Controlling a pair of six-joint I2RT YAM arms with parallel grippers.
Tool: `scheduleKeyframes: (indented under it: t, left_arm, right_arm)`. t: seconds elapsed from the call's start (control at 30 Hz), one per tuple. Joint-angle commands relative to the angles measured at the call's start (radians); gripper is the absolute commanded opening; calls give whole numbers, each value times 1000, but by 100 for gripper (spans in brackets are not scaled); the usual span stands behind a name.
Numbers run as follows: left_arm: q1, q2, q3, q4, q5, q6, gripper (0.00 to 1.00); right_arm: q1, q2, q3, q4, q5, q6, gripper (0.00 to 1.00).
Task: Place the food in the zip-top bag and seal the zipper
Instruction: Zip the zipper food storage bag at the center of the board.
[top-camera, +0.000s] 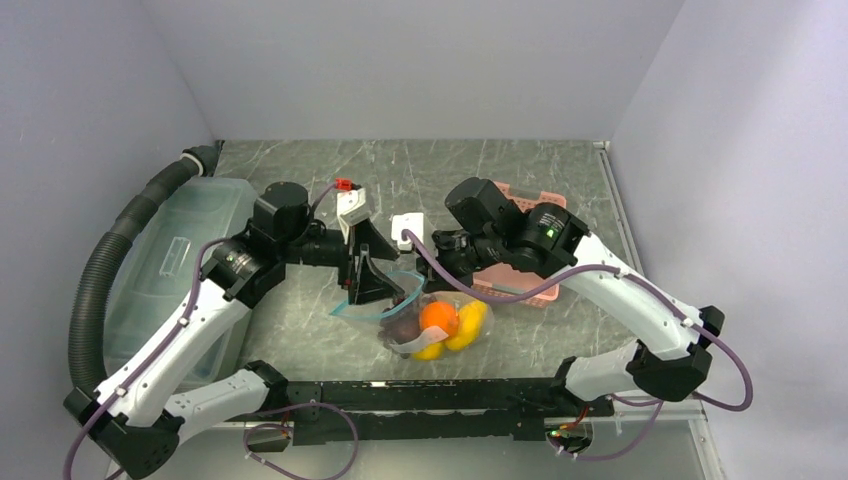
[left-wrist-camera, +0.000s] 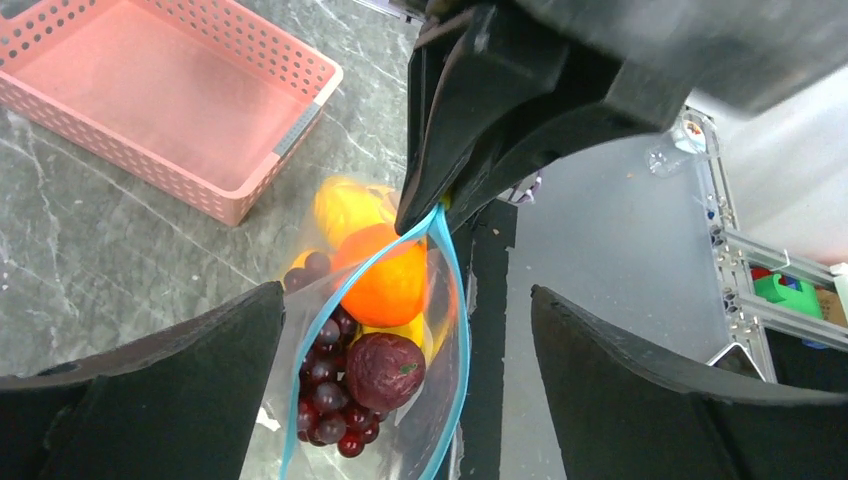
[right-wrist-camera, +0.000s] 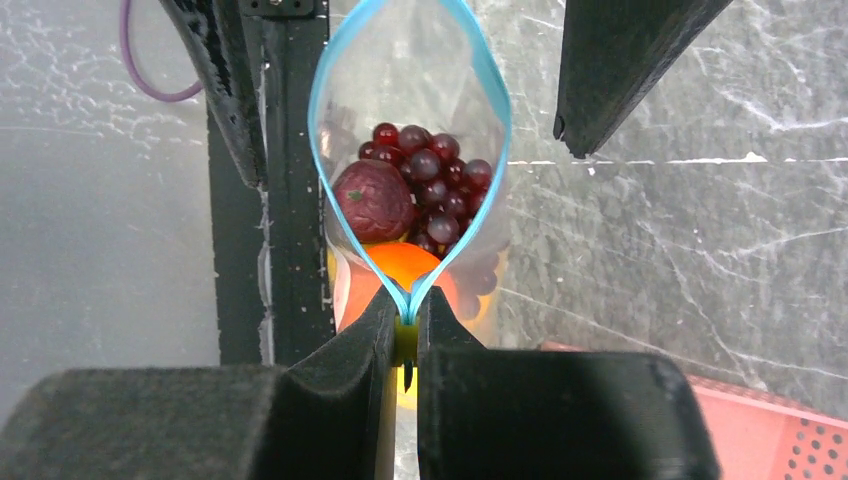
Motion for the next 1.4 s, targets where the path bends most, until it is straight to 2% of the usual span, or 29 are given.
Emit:
scheduleKeyframes:
  t: [0.0, 0.33, 0.7, 1.23, 1.37]
  left_arm:
    - [-4, -69, -83, 215, 45, -28, 100]
    - [-4, -62, -128, 382, 46, -90, 100]
    - [-4, -26, -174, 502, 285, -115, 100]
    - [-42, -24, -145, 256, 243, 43, 99]
    - [-48, -37, -134, 194, 216, 82, 93]
  right_arm:
    - [5, 10, 100, -19, -71, 60, 0]
    - [5, 65, 167, -63, -138, 89, 0]
    - [5, 113, 219, -50, -192, 147, 0]
    - [4, 171, 364, -115, -110, 229, 0]
    - [5, 172, 389, -134, -109, 236, 0]
